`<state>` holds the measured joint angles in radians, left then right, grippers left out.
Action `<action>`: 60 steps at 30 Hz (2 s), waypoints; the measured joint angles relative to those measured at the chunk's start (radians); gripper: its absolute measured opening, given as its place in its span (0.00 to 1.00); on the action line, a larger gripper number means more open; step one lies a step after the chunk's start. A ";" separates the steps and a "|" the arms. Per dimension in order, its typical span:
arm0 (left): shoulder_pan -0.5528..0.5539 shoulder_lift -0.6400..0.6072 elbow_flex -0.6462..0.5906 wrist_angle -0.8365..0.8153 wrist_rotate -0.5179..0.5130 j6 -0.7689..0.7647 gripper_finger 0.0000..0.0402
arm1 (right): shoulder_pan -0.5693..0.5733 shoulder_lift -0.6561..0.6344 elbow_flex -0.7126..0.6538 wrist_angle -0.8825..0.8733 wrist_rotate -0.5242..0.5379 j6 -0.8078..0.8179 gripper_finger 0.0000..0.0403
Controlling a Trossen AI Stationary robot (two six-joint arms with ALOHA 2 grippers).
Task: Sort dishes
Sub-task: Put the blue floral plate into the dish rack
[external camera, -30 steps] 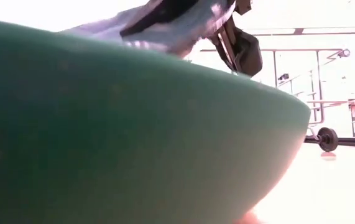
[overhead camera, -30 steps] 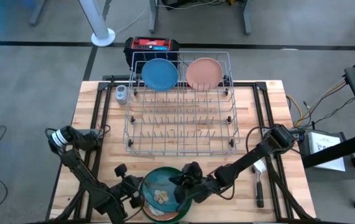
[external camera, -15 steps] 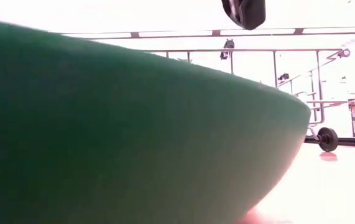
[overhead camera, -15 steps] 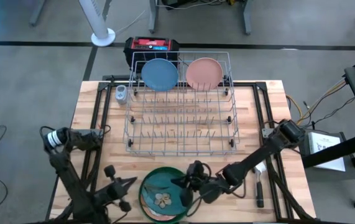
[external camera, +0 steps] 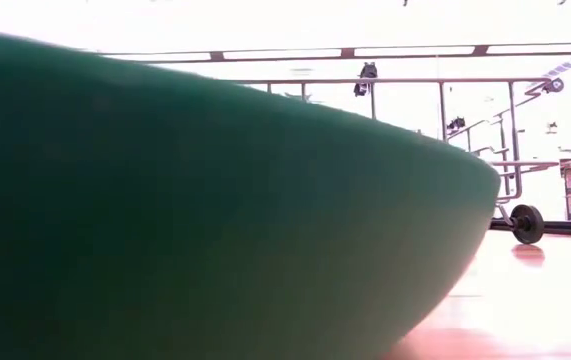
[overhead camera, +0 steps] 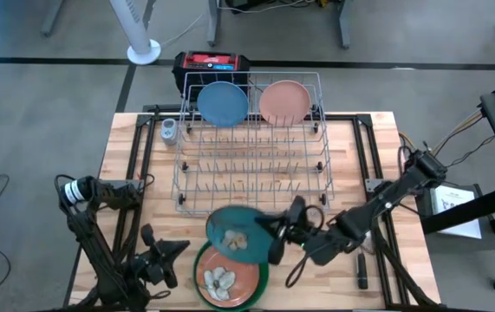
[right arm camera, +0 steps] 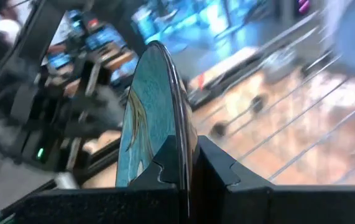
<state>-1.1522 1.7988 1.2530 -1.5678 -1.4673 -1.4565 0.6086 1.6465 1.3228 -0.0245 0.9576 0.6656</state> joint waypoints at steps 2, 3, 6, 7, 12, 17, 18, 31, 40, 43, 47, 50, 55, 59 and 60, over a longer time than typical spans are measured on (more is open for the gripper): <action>0.001 -0.001 -0.039 -0.003 -0.039 0.009 0.00 | 0.000 -0.034 0.000 -0.020 0.075 -0.034 0.03; 0.005 -0.005 -0.057 -0.003 -0.048 0.013 0.00 | 0.000 -0.050 -0.001 -0.033 0.119 -0.052 0.03; 0.029 -0.031 -0.112 -0.003 -0.083 0.044 0.00 | -0.001 -0.085 -0.003 -0.040 0.220 -0.103 0.03; 0.041 -0.045 -0.131 -0.003 -0.096 0.050 0.00 | -0.002 -0.093 -0.003 -0.046 0.249 -0.118 0.03; 0.114 -0.115 -0.230 -0.002 -0.099 0.046 0.00 | -0.029 -0.134 -0.003 -0.070 0.353 -0.180 0.03; 0.138 -0.144 -0.327 0.056 -0.047 -0.051 0.00 | -0.110 -0.185 -0.003 -0.174 0.349 -0.175 0.03; 0.133 -0.144 -0.341 0.060 -0.048 -0.053 0.00 | -0.129 -0.198 -0.004 -0.206 0.342 -0.167 0.03; 0.123 -0.181 -0.335 -0.003 -0.104 0.083 0.00 | -0.306 -0.322 -0.004 -0.425 0.298 -0.099 0.02; 0.163 -0.268 -0.278 -0.003 -0.107 0.403 0.00 | -0.321 -0.362 -0.005 -0.563 0.322 0.047 0.02; 0.188 -0.309 -0.280 -0.004 -0.106 0.489 0.00 | -0.336 -0.371 -0.005 -0.566 0.332 0.046 0.02; 0.227 -0.361 -0.280 -0.003 -0.105 0.573 0.00 | -0.360 -0.378 -0.005 -0.583 0.327 0.029 0.02; 0.251 -0.394 -0.280 -0.003 -0.105 0.622 0.00 | -0.380 -0.384 -0.005 -0.618 0.314 0.038 0.02; 0.288 -0.449 -0.280 -0.003 -0.105 0.682 0.00 | -0.435 -0.389 -0.005 -0.694 0.293 0.076 0.02; 0.312 -0.500 -0.297 -0.003 -0.105 0.704 0.00 | -0.492 -0.395 -0.005 -0.729 0.251 0.095 0.02; 0.317 -0.513 -0.308 -0.003 -0.105 0.706 0.00 | -0.506 -0.395 -0.005 -0.733 0.242 0.096 0.02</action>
<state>-0.8351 1.2854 0.9452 -1.5709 -1.5723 -0.7506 0.1029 1.2518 1.3182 -0.7572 1.1998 0.7612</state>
